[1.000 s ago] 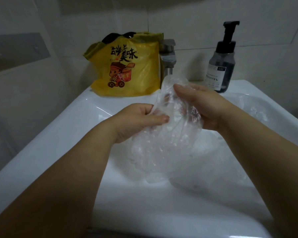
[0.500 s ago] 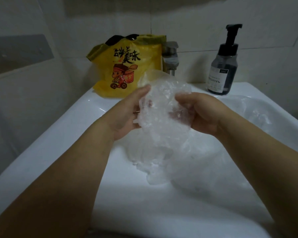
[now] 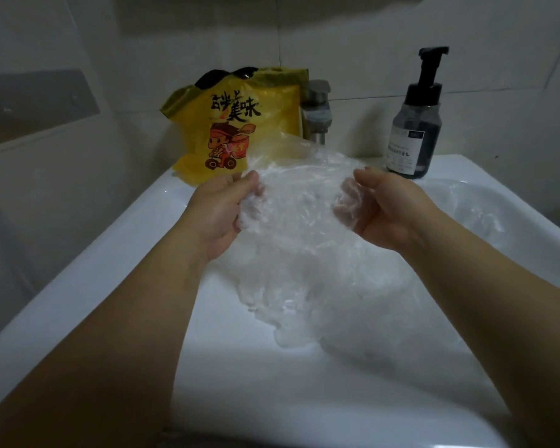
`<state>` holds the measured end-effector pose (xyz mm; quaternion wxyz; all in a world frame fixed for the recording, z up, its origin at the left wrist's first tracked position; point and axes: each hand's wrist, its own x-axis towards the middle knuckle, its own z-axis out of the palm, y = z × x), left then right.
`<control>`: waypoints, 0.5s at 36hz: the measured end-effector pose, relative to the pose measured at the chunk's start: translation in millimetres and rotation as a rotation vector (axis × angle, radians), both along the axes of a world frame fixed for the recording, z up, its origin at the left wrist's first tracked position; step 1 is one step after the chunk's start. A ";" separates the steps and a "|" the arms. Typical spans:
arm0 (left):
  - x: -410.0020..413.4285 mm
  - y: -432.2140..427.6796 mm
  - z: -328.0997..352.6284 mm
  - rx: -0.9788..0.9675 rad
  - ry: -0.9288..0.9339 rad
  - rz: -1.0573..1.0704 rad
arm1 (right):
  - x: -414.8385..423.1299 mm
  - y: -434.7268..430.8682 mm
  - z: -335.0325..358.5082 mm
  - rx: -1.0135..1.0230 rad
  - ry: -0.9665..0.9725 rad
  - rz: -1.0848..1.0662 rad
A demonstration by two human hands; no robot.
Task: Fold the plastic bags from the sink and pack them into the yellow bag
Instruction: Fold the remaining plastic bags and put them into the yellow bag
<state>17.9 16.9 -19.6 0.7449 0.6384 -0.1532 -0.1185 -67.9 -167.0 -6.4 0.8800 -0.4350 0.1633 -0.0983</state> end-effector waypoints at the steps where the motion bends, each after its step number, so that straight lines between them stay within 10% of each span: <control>1: 2.0 0.7 -0.7 0.011 -0.022 0.046 | 1.2 -0.5 -1.0 0.031 -0.027 -0.002; 8: -7.2 2.2 -1.7 0.058 -0.182 0.177 | -5.9 -2.6 -1.2 -0.044 -0.084 -0.031; 18: -19.2 8.7 -9.9 0.411 -0.368 0.162 | -17.1 -1.8 -14.4 -0.813 0.037 0.052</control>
